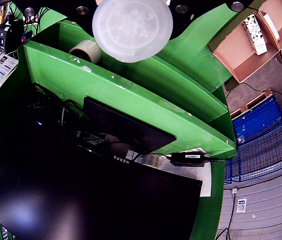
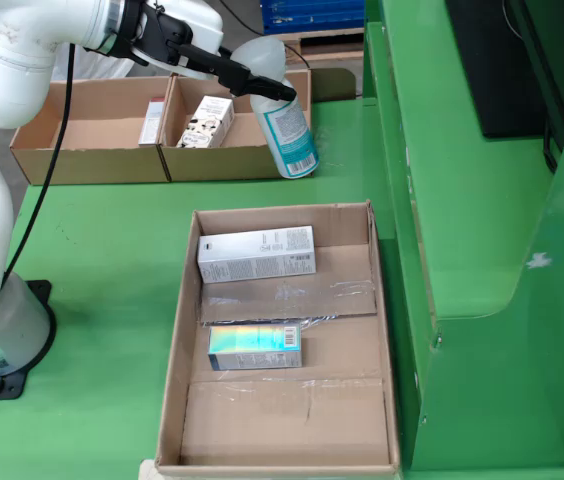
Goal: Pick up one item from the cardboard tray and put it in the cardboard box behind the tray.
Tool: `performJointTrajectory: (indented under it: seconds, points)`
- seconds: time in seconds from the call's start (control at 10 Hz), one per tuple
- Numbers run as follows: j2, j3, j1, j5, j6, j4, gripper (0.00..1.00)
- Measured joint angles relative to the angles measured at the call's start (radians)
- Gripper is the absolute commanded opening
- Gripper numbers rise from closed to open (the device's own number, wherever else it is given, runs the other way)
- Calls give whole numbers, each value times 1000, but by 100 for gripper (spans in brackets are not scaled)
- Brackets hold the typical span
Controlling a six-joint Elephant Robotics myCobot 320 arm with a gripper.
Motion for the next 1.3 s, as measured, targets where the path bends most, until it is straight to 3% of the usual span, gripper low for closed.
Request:
performJointTrajectory:
  seconds: [0.6,1.3]
  points:
    - [29,2,25,37,-28,-77,0]
    - [134,5,167,47,-51,-371,0]
